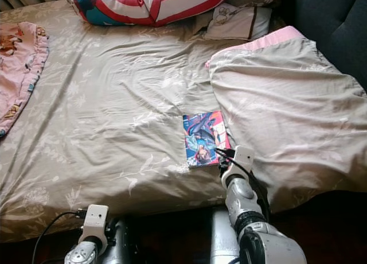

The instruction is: Clean up the room

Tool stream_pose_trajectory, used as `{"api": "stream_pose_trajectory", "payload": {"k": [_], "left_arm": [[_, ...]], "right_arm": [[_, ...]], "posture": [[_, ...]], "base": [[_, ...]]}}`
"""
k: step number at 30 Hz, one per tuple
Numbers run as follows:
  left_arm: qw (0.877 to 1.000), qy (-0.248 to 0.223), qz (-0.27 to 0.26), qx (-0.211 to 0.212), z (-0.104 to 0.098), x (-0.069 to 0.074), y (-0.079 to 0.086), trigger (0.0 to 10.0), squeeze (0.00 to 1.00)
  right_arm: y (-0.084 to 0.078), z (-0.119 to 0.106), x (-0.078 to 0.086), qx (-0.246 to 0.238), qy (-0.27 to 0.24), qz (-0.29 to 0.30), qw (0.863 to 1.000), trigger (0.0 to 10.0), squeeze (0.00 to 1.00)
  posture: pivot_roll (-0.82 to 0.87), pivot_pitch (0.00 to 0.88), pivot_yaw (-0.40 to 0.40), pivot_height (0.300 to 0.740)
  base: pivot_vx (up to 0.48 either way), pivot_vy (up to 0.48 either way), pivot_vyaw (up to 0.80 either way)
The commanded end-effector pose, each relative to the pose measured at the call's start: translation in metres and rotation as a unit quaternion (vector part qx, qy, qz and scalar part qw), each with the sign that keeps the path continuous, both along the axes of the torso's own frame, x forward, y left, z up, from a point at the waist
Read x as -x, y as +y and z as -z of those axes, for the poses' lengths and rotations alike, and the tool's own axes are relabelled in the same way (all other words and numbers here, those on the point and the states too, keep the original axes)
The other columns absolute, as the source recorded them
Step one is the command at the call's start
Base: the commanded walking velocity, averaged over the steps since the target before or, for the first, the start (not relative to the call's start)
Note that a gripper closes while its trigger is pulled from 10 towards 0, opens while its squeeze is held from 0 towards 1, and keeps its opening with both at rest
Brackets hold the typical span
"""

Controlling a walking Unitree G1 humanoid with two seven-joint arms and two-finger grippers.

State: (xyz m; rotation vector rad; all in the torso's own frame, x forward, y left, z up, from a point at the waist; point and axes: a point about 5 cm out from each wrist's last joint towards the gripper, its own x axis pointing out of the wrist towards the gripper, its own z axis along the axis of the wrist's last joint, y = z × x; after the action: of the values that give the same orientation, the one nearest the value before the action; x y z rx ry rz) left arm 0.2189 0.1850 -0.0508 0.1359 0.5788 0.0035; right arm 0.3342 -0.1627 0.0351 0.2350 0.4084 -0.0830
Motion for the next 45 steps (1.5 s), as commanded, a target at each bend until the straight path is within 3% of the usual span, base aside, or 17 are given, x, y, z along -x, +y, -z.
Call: {"api": "stream_pose_trajectory", "payload": {"k": [1,7,14,19,21,27,32,34,36,45], "left_arm": [[0.978,0.210,0.010,0.002,0.054,0.096,-0.005,10.0,0.00],[0.978,0.206,0.013,0.005,0.052,0.088,-0.007,10.0,0.00],[0.980,0.200,0.013,0.009,0.049,0.075,-0.013,10.0,0.00],[0.981,0.192,0.009,0.013,0.046,0.066,-0.016,10.0,0.00],[0.981,0.191,0.011,0.014,0.045,0.061,-0.019,10.0,0.00],[0.983,0.182,0.001,0.021,0.042,0.055,-0.023,10.0,0.00],[0.983,0.180,-0.008,0.023,0.042,0.053,-0.024,10.0,0.00],[0.984,0.174,-0.015,0.023,0.039,0.047,-0.018,10.0,0.00],[0.987,0.156,-0.021,0.020,0.029,0.030,0.000,10.0,0.00],[0.984,0.174,-0.035,0.016,0.032,0.036,0.011,10.0,0.00]], "right_arm": [[0.006,0.005,0.004,0.003,0.003,-0.014,1.000,10.0,0.00],[0.010,0.014,0.012,-0.004,0.010,-0.024,1.000,10.0,0.00],[0.014,0.038,0.035,-0.008,0.041,-0.032,0.999,10.0,0.00],[0.010,0.033,0.033,-0.010,0.007,-0.017,1.000,10.0,0.00],[0.009,0.026,0.030,0.017,-0.024,-0.029,0.999,10.0,0.00],[0.012,0.015,0.023,0.023,-0.062,-0.053,0.996,10.0,0.00],[0.014,0.014,0.021,0.037,-0.056,-0.069,0.995,10.0,0.00],[0.016,0.015,0.022,0.023,-0.056,-0.072,0.996,10.0,0.00],[0.019,0.015,0.022,0.016,-0.058,-0.082,0.995,10.0,0.00],[0.031,0.033,0.038,0.019,-0.021,-0.112,0.993,10.0,0.00]], "posture": [[0.11,0.228,0.040,0.560],[0.08,0.200,0.028,0.560],[0.05,0.153,0.011,0.560],[0.02,0.118,0.000,0.560],[0.00,0.097,-0.005,0.560],[0.01,0.064,-0.024,0.560],[0.00,0.053,-0.029,0.584],[0.01,0.049,-0.032,0.594],[0.00,0.045,-0.033,0.609],[0.00,0.038,-0.031,0.669]], "base": [[0.000,0.000,0.00],[0.000,0.000,0.00],[0.000,0.000,0.00],[0.000,0.000,0.00],[0.000,0.000,0.00],[0.000,0.000,0.00],[0.000,0.000,0.00],[0.000,0.000,0.00],[0.000,0.000,0.00],[0.000,0.000,0.00]]}}
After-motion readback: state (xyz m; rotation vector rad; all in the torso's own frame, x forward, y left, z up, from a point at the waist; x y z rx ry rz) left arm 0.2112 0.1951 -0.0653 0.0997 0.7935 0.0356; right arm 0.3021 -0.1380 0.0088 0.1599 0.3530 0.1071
